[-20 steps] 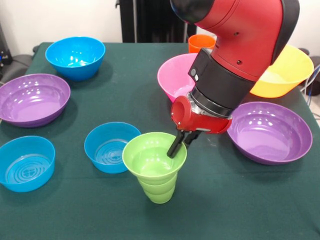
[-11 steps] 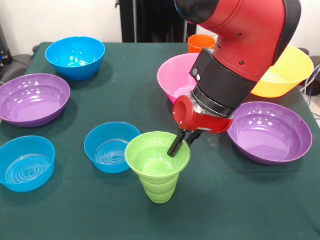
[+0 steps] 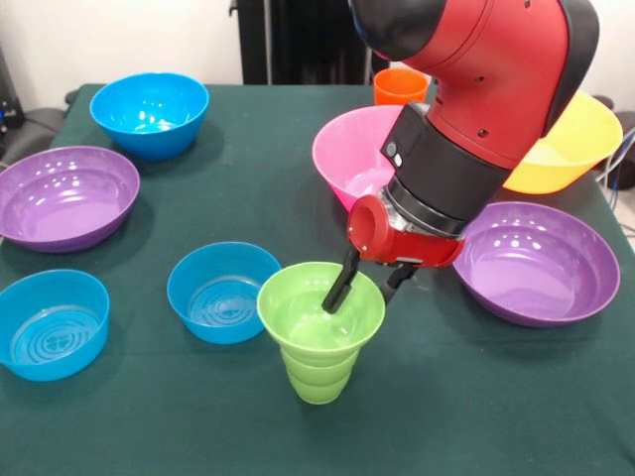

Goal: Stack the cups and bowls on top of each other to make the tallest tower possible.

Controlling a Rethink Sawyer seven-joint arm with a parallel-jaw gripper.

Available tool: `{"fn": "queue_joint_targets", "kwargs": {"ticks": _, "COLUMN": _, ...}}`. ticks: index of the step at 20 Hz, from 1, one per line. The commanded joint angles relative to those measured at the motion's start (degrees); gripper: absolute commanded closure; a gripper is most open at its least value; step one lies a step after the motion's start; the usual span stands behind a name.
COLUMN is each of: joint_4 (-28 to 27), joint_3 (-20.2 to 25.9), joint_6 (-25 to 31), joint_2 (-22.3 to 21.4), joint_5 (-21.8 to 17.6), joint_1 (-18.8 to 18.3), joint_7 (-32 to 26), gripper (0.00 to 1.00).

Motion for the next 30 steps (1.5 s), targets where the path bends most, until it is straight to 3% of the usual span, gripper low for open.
{"fn": "queue_joint_targets", "kwargs": {"ticks": 1, "joint_4": 3.49, "joint_3": 4.07, "joint_6": -3.02, "joint_2": 1.46, "joint_5": -1.92, "joint_1": 0.52, "joint_7": -0.04, "gripper": 0.00}}
{"fn": "queue_joint_targets", "kwargs": {"ticks": 16, "joint_4": 3.49, "joint_3": 5.24, "joint_6": -2.33, "joint_2": 0.11, "joint_5": -1.03, "joint_1": 0.25, "joint_7": -1.79, "gripper": 0.00}}
{"fn": "queue_joint_targets", "kwargs": {"ticks": 30, "joint_4": 6.59, "joint_3": 6.76, "joint_6": 0.80, "joint_2": -4.37, "joint_5": 0.69, "joint_1": 0.06, "joint_7": -4.69, "gripper": 0.00}}
